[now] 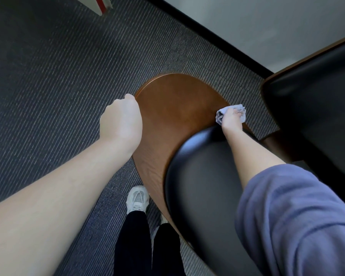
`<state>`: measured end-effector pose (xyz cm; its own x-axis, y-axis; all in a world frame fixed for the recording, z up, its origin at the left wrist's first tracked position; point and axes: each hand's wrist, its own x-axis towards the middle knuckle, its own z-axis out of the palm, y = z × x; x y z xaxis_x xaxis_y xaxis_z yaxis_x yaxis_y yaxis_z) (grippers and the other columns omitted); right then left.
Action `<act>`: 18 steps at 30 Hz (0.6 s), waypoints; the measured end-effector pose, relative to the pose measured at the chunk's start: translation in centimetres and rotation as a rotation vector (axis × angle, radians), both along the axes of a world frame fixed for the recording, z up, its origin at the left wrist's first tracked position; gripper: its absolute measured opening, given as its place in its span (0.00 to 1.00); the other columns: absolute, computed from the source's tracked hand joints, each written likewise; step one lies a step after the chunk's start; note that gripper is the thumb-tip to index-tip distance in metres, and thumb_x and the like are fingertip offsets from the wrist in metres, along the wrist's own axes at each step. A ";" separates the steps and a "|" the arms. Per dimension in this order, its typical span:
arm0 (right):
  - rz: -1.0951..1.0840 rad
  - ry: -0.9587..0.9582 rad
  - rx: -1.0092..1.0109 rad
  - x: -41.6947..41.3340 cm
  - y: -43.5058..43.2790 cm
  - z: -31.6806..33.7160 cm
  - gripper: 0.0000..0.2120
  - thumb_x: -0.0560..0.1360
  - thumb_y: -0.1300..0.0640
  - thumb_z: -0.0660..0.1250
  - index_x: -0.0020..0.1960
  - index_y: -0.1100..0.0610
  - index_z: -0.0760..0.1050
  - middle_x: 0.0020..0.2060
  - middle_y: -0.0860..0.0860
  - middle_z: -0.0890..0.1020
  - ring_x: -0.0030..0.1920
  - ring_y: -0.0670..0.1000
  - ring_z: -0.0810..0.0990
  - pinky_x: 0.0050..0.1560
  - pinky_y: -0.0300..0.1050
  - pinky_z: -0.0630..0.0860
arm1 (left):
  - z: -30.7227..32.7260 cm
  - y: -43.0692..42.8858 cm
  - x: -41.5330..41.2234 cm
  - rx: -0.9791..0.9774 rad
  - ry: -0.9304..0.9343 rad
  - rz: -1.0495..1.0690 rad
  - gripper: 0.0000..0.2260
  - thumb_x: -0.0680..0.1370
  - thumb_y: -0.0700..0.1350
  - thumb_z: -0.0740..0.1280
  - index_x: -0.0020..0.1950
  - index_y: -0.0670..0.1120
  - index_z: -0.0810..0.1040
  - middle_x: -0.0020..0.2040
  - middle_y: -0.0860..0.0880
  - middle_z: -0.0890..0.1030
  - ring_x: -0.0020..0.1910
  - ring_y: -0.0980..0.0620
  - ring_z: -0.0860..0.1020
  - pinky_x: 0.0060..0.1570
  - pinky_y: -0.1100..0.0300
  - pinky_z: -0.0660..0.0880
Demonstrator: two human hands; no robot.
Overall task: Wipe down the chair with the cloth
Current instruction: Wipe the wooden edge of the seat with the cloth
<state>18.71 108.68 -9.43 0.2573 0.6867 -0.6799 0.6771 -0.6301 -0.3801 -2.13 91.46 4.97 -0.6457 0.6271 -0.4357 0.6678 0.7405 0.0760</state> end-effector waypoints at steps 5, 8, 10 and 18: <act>0.243 -0.029 0.072 3.1 -1.2 0.6 0.24 0.81 0.54 0.56 0.77 0.50 0.63 0.75 0.51 0.67 0.73 0.55 0.66 0.73 0.47 0.57 | -0.1 -0.2 -0.3 0.055 -0.017 0.011 0.06 0.79 0.31 0.60 0.54 0.38 0.73 0.53 0.37 0.80 0.51 0.36 0.78 0.43 0.48 0.72; 0.359 0.006 0.219 4.7 -1.3 0.4 0.21 0.80 0.51 0.61 0.71 0.54 0.71 0.64 0.50 0.77 0.65 0.51 0.74 0.65 0.42 0.65 | -0.1 -0.3 -0.3 0.089 -0.023 -0.008 0.04 0.80 0.33 0.59 0.51 0.39 0.72 0.50 0.37 0.80 0.49 0.36 0.78 0.40 0.50 0.68; 0.346 0.056 0.267 5.1 -1.7 0.6 0.14 0.80 0.52 0.60 0.63 0.55 0.75 0.57 0.51 0.80 0.60 0.52 0.77 0.57 0.39 0.66 | -0.1 -0.4 -0.4 0.110 -0.020 -0.018 0.04 0.82 0.35 0.58 0.51 0.38 0.72 0.49 0.36 0.80 0.48 0.36 0.77 0.40 0.50 0.68; 0.909 -0.081 0.167 7.2 -3.1 0.1 0.25 0.83 0.50 0.54 0.79 0.47 0.56 0.80 0.49 0.52 0.79 0.50 0.51 0.76 0.60 0.46 | 0.1 -0.5 -0.4 0.138 0.000 -0.020 0.07 0.83 0.38 0.57 0.50 0.38 0.72 0.45 0.35 0.79 0.39 0.39 0.73 0.38 0.51 0.65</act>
